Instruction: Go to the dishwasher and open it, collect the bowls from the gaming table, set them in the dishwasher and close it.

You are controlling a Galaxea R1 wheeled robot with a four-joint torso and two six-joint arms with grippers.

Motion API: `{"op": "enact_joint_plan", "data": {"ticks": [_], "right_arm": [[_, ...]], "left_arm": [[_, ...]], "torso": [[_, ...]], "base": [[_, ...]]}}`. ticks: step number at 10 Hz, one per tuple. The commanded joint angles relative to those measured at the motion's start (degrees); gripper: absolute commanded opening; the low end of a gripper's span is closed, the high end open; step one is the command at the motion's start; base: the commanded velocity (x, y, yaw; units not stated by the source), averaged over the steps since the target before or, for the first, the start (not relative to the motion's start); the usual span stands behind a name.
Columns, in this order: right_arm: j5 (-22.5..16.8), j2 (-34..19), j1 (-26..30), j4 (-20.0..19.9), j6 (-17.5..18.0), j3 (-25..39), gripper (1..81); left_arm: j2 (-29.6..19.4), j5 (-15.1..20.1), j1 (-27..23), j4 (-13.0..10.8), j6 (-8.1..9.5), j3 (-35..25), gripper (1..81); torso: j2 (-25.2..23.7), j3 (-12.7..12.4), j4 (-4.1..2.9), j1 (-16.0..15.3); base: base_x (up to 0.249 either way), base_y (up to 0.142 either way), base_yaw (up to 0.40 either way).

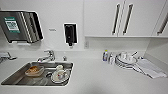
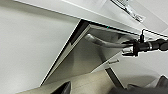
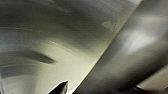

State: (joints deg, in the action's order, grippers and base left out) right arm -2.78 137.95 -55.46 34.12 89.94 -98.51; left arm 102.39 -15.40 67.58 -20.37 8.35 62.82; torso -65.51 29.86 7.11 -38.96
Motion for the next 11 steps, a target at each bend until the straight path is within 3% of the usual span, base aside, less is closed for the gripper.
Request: {"op": "enact_joint_plan", "data": {"ticks": [1, 4, 11], "right_arm": [[-15.15, 0.16, -1.11, 2.27, -1.87, 0.61, 81.1], [-15.15, 1.91, -1.03, 2.62, -1.79, -0.27, 81.1], [-15.06, 7.98, -3.40, 3.58, -1.88, -5.27, 81.1]], "left_arm": [[-2.88, 0.72, -3.46, -1.07, -0.26, -1.29, 81.1], [-2.97, 0.72, -3.46, -1.07, -0.26, -1.29, 81.1], [-2.97, 1.06, -3.46, -1.07, -0.26, -1.64, 81.1]], "torso": [[0.00, 0.00, 0.00, 0.00], [-0.05, -0.02, 0.00, 0.02], [-0.09, -0.06, 0.05, 0.19]], "base": [[-0.092, 0.000, 0.000], [-0.097, 0.000, 0.000], [-0.018, 0.000, 0.000]]}}
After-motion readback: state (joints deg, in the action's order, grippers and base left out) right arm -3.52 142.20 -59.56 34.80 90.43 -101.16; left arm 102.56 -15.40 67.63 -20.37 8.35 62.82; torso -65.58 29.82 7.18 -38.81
